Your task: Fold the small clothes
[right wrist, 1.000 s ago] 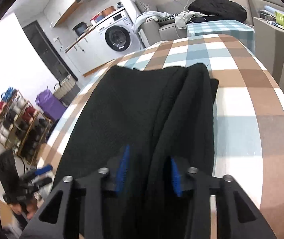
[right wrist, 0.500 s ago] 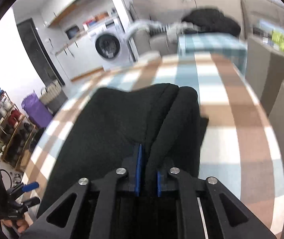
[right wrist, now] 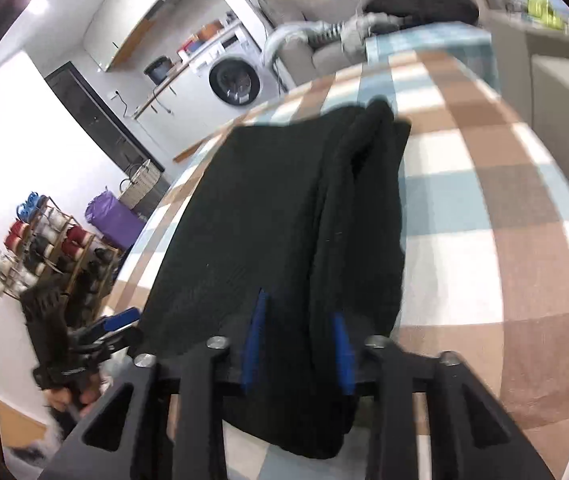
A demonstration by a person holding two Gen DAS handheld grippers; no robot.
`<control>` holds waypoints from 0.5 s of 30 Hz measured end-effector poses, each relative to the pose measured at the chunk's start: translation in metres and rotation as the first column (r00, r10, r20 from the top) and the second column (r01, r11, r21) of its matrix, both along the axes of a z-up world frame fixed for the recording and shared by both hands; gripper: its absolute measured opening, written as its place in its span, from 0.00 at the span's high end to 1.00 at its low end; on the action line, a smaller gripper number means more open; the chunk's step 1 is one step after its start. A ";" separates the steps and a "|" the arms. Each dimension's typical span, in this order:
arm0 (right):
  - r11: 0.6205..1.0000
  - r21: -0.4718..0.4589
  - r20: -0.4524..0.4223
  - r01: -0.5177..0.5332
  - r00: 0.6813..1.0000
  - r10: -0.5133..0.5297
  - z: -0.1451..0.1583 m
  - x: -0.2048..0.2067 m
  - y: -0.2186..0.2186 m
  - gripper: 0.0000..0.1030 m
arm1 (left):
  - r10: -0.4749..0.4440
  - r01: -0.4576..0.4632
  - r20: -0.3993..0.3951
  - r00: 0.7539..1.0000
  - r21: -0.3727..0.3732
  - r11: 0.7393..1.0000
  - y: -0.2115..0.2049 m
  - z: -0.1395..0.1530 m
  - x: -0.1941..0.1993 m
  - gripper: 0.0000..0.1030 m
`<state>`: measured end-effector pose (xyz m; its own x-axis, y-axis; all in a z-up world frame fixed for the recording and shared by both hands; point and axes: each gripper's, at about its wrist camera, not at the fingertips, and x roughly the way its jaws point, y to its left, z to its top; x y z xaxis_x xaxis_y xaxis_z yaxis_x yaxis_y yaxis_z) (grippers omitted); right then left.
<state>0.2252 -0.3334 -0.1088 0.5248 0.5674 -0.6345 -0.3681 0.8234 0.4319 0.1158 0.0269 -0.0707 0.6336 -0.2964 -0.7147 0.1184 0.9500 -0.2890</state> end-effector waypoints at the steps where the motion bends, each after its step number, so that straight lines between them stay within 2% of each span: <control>1: 1.000 -0.022 0.027 0.012 1.000 -0.012 0.002 -0.003 0.002 0.92 | 0.004 -0.004 0.002 1.000 -0.001 1.000 0.000 0.001 -0.001 0.33; 3: 0.998 -0.033 0.042 0.055 0.998 -0.054 0.005 -0.005 0.001 0.93 | 0.004 -0.004 0.002 1.000 -0.002 1.000 0.000 0.001 -0.002 0.33; 5: 0.993 -0.106 0.028 0.060 0.998 -0.057 -0.001 -0.001 0.003 0.91 | 0.004 -0.004 0.001 1.000 -0.005 1.000 0.001 0.001 -0.002 0.33; 6: 0.990 -0.131 0.006 0.059 0.998 -0.058 -0.005 0.000 0.004 0.86 | 0.004 -0.004 -0.002 1.000 -0.008 1.000 0.001 0.000 -0.002 0.33; 8: 0.992 -0.099 0.015 0.072 0.997 -0.071 -0.002 -0.004 -0.003 0.73 | 0.002 -0.002 -0.005 1.000 -0.017 1.000 0.001 0.000 -0.001 0.33; 9: 0.995 -0.078 0.022 0.068 0.998 -0.066 0.001 -0.007 -0.008 0.58 | -0.001 0.001 -0.006 1.000 -0.023 1.000 0.000 0.000 -0.001 0.33; 10: 0.996 -0.064 0.026 0.063 0.998 -0.061 0.003 -0.010 -0.011 0.52 | -0.007 0.007 -0.009 1.000 -0.032 0.999 -0.001 0.000 0.000 0.33; 13: 0.999 -0.017 0.017 0.036 0.999 -0.036 0.005 -0.015 -0.014 0.42 | -0.024 0.023 -0.011 1.000 -0.046 0.999 -0.007 -0.002 0.005 0.33; 15: 0.999 -0.028 0.003 0.035 0.999 -0.035 0.001 -0.015 -0.011 0.41 | -0.039 0.039 -0.006 0.999 -0.047 0.998 -0.013 -0.003 0.009 0.36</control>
